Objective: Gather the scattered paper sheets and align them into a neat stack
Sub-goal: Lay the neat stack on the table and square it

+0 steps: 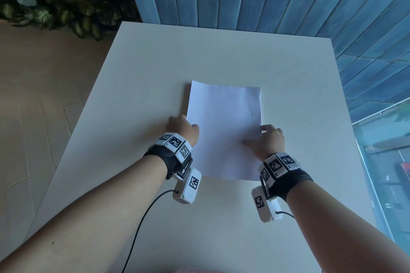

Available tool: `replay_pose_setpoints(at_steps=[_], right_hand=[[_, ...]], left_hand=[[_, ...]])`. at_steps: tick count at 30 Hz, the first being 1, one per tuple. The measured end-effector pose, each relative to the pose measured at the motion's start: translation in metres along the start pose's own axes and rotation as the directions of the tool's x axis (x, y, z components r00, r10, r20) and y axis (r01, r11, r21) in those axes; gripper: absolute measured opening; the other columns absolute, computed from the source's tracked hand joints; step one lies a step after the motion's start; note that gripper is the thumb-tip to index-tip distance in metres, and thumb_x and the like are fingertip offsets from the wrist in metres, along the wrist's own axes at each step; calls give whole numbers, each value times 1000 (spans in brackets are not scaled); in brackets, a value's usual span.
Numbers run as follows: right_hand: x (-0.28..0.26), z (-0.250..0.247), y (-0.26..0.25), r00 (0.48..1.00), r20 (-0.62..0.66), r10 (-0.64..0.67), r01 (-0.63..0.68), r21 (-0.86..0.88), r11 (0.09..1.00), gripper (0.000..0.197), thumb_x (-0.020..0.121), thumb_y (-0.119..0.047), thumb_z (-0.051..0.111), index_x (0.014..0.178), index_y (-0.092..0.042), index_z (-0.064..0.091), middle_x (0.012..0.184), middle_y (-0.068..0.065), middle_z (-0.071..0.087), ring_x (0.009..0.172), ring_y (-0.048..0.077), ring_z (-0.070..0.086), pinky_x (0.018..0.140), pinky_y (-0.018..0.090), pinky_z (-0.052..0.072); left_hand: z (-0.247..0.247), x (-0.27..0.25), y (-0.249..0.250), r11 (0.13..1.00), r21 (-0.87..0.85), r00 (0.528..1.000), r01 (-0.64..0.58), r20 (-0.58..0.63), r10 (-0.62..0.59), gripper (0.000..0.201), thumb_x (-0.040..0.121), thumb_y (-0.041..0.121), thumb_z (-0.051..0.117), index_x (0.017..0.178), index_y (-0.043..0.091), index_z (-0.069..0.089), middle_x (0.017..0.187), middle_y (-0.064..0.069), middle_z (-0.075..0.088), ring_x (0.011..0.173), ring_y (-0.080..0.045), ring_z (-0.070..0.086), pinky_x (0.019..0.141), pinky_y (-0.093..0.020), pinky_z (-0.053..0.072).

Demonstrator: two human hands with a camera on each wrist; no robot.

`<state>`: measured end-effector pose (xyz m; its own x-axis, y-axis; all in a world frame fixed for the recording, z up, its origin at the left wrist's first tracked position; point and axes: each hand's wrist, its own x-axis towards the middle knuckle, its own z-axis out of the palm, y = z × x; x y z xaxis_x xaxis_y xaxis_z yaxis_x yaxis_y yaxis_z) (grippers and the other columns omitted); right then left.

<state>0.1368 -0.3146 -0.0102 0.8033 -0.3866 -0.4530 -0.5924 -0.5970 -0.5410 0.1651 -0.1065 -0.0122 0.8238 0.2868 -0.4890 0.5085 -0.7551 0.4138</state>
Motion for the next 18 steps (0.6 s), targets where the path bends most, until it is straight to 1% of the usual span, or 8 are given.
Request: replay_pose_setpoints(at_steps=[3,4,7,8,10,12,15,18], right_hand=[[3,2,0,1000,-4,-13,13,-33,999,64,71,-22,80,128,-8,54,128,12,48,108,29,57,85,31,45],[4,2,1,1000,-3,-17,17,-42,999,64,70,-23,80,127,-7,55,127,12,48,108,30,57,87,32,46],[6,2,0,1000,16,-21,22,-71,997,56,72,-24,80,122,-6,60,124,13,51,107,28,57,81,28,43],[7,2,0,999,16,-31,32,-82,996,49,73,-23,78,117,-6,63,120,13,55,107,28,56,81,27,42],[10,2,1,999,2,-54,54,-79,995,33,73,-22,73,100,-4,70,104,14,67,107,30,57,81,30,47],[13,4,2,998,-7,-56,56,-52,997,28,71,-23,71,92,-5,72,93,13,70,104,32,59,77,31,49],[13,6,5,999,-10,-46,45,-22,999,33,70,-25,70,97,-8,72,93,14,69,102,29,61,69,25,41],[14,6,6,998,-6,-54,54,-24,998,35,69,-26,71,99,-8,72,93,14,69,97,27,61,67,24,37]], left_hand=[[-2,5,-2,1000,12,1000,-13,5,12,40,88,20,44,117,-5,54,123,-24,52,107,-42,57,86,-43,47],[-2,6,-2,1000,2,1000,-22,0,22,41,87,19,44,117,-7,54,121,-26,54,106,-42,58,84,-43,48],[-3,8,-3,998,-43,999,-35,-5,35,41,86,19,46,122,2,55,122,-19,56,104,-38,58,82,-39,47],[-3,9,-3,998,-46,999,-40,-6,40,41,85,19,46,121,3,55,122,-18,56,103,-37,58,82,-38,48],[-3,11,-4,998,-30,999,-52,-2,52,40,83,18,45,117,-1,57,120,-22,57,99,-40,58,79,-38,48],[-3,11,-5,998,-5,998,-60,-1,60,38,84,16,45,114,-3,57,120,-22,54,92,-38,54,79,-37,46],[-2,10,-6,997,15,997,-71,-4,71,36,86,17,47,116,0,55,123,-16,49,98,-35,54,83,-35,45],[-2,11,-7,995,38,995,-95,-4,95,35,86,18,47,116,0,54,123,-15,48,96,-33,53,80,-34,42]])
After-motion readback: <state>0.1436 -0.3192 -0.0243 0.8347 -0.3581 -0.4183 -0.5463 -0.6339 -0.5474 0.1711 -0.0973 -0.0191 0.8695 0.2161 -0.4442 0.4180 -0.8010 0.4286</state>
